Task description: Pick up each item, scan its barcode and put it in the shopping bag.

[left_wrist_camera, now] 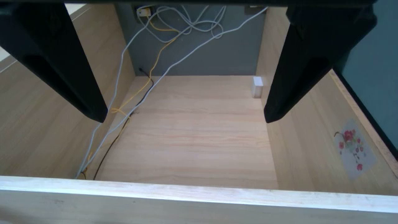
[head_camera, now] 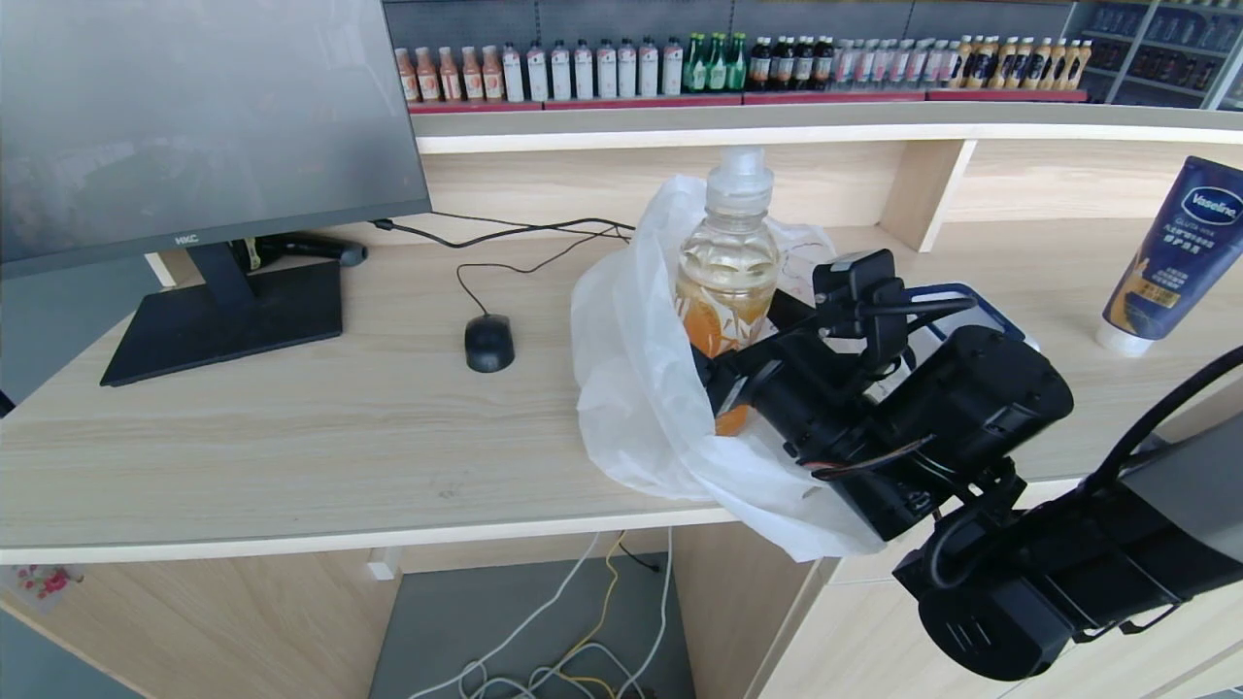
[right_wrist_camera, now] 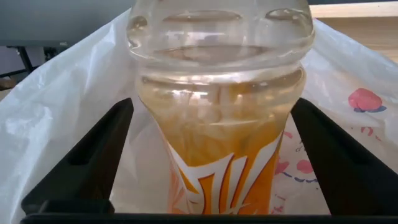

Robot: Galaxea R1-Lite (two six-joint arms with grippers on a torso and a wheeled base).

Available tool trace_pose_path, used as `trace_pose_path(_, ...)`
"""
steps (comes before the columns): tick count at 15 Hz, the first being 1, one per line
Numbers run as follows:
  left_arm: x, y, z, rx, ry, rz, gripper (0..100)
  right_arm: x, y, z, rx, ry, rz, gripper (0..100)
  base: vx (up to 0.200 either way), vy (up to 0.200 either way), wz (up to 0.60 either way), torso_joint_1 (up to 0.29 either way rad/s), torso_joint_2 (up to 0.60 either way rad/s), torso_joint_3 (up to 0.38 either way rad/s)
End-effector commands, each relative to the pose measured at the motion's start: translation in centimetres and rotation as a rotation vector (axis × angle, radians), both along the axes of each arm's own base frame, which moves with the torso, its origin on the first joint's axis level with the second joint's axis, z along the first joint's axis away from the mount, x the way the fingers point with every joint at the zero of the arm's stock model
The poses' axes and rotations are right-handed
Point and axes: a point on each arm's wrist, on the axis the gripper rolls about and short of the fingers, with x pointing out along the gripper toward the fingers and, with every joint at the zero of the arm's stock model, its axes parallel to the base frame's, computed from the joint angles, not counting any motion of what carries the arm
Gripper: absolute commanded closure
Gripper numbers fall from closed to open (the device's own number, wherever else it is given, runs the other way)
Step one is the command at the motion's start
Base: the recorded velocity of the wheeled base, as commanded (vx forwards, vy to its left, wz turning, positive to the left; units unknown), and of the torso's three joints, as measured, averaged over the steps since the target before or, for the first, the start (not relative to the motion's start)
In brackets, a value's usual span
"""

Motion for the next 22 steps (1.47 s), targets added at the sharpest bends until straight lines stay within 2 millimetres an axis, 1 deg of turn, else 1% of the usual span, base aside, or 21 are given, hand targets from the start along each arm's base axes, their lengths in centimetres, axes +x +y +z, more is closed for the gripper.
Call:
trace_pose_path(1,0.0,0.0,0.0,0.0,0.0,-0.001,0,-0.4,-0.2,0.7,0.012,-0.015,0.0,0,0.0,0.0,0.0,0.0,0.0,0.0)
trace_pose_path(4,0.0,0.0,0.0,0.0,0.0,0.001,0,-1.2,-0.3,1.3,0.021,-0.026,0.014,0,0.0,0.0,0.0,0.0,0.0,0.0)
trace_pose_path(8,0.0,0.0,0.0,0.0,0.0,0.001,0,-2.3,-1.2,2.3,0.033,-0.04,0.012,0,0.0,0.0,0.0,0.0,0.0,0.0)
trace_pose_path(11,0.0,0.0,0.0,0.0,0.0,-0.001,0,-2.7,-1.6,1.9,0.019,-0.024,0.012,0,0.0,0.0,0.0,0.0,0.0,0.0)
trace_pose_path(13,0.0,0.0,0.0,0.0,0.0,0.001,0,-2.9,-2.2,1.2,-0.01,-0.004,-0.003,0,0.0,0.0,0.0,0.0,0.0,0.0)
trace_pose_path(15,0.0,0.0,0.0,0.0,0.0,0.001,0,-2.9,-2.2,1.1,-0.012,-0.001,-0.003,0,0.0,0.0,0.0,0.0,0.0,0.0)
trace_pose_path(18,0.0,0.0,0.0,0.0,0.0,0.001,0,-3.3,-3.5,0.8,-0.026,0.017,-0.026,0,0.0,0.0,0.0,0.0,0.0,0.0)
trace_pose_path(22,0.0,0.0,0.0,0.0,0.0,-0.001,0,-3.9,-3.9,1.4,-0.018,0.006,-0.027,0,0.0,0.0,0.0,0.0,0.0,0.0)
